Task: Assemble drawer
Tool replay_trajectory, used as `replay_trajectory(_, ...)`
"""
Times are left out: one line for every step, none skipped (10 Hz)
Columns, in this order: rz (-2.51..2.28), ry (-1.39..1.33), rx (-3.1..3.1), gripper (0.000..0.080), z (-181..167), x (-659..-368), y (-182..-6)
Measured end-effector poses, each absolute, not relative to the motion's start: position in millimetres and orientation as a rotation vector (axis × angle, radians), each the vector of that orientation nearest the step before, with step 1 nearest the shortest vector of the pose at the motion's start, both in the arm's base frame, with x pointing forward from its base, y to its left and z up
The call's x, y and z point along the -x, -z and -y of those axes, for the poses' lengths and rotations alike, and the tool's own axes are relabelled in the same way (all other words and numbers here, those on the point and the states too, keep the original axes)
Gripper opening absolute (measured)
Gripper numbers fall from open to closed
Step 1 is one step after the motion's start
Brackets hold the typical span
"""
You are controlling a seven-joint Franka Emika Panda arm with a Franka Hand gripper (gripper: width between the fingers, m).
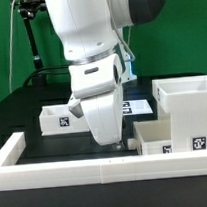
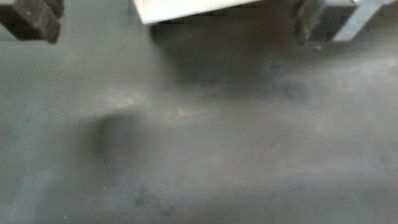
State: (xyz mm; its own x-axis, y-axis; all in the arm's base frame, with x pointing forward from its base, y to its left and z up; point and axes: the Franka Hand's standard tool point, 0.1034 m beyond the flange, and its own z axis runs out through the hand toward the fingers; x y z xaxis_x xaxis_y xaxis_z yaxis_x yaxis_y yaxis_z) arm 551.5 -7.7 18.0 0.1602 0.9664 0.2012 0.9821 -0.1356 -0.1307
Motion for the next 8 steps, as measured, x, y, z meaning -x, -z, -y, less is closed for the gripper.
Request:
replay_trajectory(1.889,0.099,2.201,0.0649,-2,-551,-18.2)
replay_trajectory(1.877,0.098,2.207,0.0649,-8,-552,-19.6)
replay_trajectory(1.879,0.101,2.203,0.0649,-14,-553,-20.8)
replay_trajectory(1.896,0.104,2.185,0.0649,-19,-554,-21.9)
replay_trajectory(1.933,0.106,2.151,0.0649,-21,-554,-23.2)
replay_trajectory(1.949,0.103,2.145,0.0649,-21,-555,-24.8)
replay_trajectory(1.949,0.103,2.144,0.0649,-22,-555,-25.4)
replay_trajectory(1.949,0.099,2.149,0.0649,-23,-555,-25.5)
